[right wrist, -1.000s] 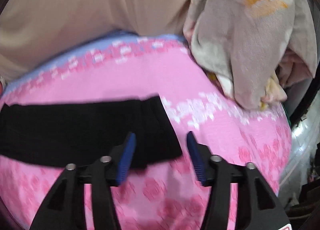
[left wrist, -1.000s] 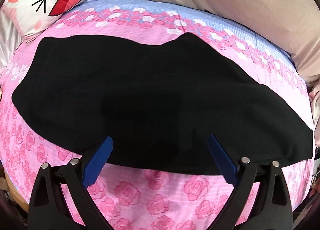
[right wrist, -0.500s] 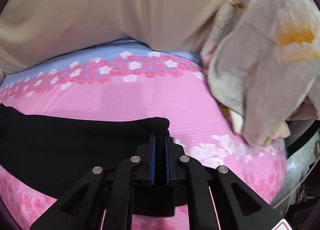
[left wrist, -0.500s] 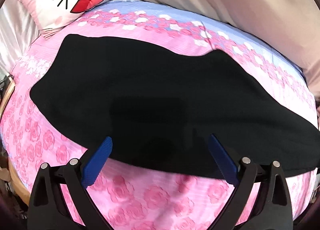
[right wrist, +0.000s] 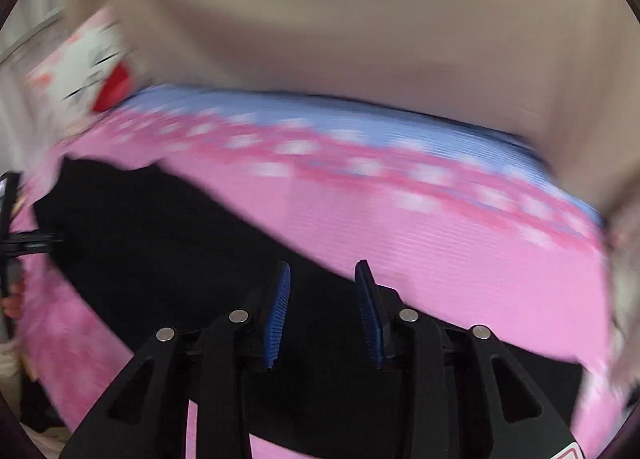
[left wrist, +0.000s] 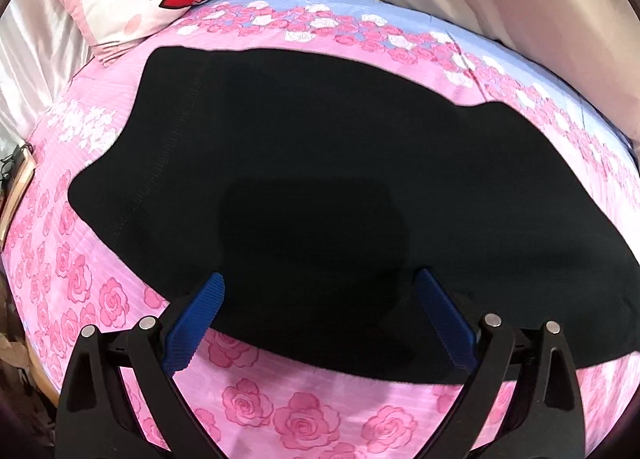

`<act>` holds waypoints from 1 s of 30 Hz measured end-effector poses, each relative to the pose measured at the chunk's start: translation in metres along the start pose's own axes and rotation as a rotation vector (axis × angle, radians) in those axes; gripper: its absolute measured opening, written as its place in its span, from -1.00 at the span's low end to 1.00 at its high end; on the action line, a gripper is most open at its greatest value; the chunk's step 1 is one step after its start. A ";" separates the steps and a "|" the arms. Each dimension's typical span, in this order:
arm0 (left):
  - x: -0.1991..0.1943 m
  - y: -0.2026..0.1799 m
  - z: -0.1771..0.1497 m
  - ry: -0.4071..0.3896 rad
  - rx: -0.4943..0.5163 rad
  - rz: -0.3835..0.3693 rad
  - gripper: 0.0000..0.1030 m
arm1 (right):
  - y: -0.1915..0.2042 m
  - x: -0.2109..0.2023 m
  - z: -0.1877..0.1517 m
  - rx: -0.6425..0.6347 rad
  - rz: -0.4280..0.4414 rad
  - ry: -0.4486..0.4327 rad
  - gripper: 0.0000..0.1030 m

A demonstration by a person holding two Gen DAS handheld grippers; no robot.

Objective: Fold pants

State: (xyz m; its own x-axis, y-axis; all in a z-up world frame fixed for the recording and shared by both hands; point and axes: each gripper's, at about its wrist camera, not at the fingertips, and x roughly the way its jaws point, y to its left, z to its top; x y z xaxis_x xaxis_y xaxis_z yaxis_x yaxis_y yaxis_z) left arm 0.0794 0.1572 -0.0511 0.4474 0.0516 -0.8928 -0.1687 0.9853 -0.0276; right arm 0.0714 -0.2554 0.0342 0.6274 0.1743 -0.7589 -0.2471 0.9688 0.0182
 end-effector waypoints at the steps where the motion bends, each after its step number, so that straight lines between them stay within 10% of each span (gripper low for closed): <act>1: 0.001 0.000 -0.002 0.001 0.011 0.000 0.84 | 0.030 0.021 0.011 -0.051 0.055 0.022 -0.51; 6: 0.000 -0.002 -0.014 -0.039 0.089 0.039 0.85 | 0.157 0.126 0.062 -0.230 0.150 0.132 -0.77; 13: 0.001 -0.001 -0.017 -0.080 0.119 0.037 0.91 | 0.180 0.175 0.118 -0.134 0.041 0.120 -0.83; 23: -0.007 0.001 -0.017 -0.099 0.099 0.019 0.91 | 0.192 0.142 0.093 -0.148 0.041 0.053 -0.81; 30: -0.025 -0.018 -0.027 -0.153 0.100 0.049 0.91 | 0.111 0.066 -0.026 0.016 -0.067 0.060 -0.75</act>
State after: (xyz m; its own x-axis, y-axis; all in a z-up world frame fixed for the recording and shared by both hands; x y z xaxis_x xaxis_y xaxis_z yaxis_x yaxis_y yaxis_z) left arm 0.0479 0.1343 -0.0406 0.5706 0.1161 -0.8130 -0.1082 0.9920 0.0658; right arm 0.0664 -0.1406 -0.0309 0.5963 0.0989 -0.7967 -0.1940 0.9807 -0.0235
